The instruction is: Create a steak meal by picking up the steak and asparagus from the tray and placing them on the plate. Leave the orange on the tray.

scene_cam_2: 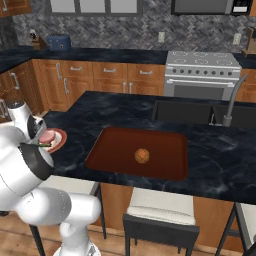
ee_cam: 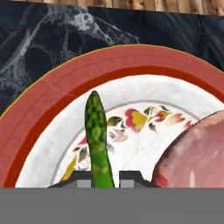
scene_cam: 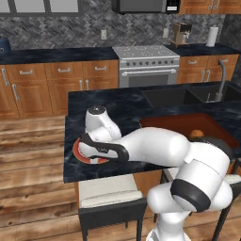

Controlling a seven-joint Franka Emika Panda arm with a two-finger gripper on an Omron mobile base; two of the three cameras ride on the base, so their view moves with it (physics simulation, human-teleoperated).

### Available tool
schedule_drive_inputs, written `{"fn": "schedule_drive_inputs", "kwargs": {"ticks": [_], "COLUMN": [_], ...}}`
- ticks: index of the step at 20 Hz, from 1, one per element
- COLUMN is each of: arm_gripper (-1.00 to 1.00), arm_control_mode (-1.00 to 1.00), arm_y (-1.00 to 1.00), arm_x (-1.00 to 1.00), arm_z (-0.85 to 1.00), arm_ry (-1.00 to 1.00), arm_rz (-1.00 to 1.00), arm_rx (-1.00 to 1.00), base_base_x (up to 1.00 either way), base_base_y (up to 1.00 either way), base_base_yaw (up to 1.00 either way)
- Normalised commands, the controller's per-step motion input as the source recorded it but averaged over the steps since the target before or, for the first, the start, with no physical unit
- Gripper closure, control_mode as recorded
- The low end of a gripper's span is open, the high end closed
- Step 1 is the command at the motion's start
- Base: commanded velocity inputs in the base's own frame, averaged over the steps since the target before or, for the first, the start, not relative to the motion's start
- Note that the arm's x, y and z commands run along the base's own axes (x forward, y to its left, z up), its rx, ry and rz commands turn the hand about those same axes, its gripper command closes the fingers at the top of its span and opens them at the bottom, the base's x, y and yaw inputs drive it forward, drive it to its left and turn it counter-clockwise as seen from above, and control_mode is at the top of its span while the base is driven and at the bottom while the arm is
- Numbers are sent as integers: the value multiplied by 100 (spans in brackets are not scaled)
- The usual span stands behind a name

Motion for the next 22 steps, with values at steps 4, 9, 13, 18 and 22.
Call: {"fn": "schedule_drive_inputs", "kwargs": {"ticks": [4,9,13,18,22], "arm_gripper": [100,-100,-100,-100,-100], "arm_control_mode": [-100,-100,-100,-100,-100], "arm_y": [5,0,0,0,0], "arm_x": [27,-2,-31,-49,-68], "arm_z": [-14,2,26,55,71], "arm_ry": [0,0,0,0,-5], "arm_rz": [0,0,0,-3,-4], "arm_rx": [0,0,0,0,0], "base_base_x": [0,0,0,0,0], "base_base_y": [0,0,0,0,0], "base_base_yaw": [0,0,0,0,0]}}
